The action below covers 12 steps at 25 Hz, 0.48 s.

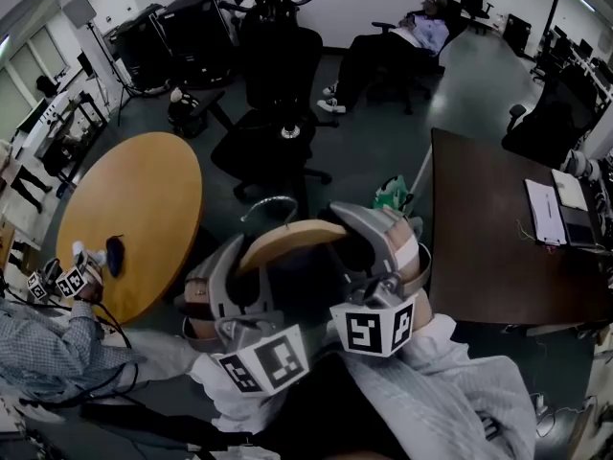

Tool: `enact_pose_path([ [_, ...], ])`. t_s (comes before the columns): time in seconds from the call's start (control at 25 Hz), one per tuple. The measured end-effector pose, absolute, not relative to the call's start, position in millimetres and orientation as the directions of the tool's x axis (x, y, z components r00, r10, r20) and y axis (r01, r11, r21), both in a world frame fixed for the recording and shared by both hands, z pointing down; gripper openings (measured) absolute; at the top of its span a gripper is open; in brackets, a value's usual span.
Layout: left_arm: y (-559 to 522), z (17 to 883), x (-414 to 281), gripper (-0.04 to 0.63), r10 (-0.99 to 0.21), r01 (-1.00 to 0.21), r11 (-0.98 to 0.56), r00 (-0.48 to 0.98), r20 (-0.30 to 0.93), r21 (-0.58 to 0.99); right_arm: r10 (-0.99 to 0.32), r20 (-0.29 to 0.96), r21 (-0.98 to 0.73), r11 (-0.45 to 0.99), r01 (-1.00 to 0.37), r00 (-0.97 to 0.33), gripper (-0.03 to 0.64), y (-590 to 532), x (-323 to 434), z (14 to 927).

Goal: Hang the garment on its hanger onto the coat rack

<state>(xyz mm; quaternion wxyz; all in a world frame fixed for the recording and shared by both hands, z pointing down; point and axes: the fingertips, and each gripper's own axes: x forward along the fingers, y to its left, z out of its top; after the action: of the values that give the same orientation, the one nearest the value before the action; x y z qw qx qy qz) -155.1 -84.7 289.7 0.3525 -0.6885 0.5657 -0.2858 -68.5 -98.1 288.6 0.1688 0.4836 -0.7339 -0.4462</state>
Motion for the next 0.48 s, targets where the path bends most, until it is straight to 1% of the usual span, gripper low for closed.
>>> enact_pose_path([
  [0.24, -153.6, 287.8, -147.1, 0.051, -0.977, -0.592, -0.123, 0.215, -0.009, -0.796, -0.864, -0.187, 0.821, 0.123, -0.557, -0.467, 0.072, -165.6, -60.8, 284.1],
  [0.48, -215.3, 289.7, -151.1, 0.051, -0.965, -0.596, -0.167, 0.261, 0.007, -0.785, -0.889, -0.174, 0.823, 0.104, -0.558, -0.423, 0.072, -222.9, -64.2, 284.5],
])
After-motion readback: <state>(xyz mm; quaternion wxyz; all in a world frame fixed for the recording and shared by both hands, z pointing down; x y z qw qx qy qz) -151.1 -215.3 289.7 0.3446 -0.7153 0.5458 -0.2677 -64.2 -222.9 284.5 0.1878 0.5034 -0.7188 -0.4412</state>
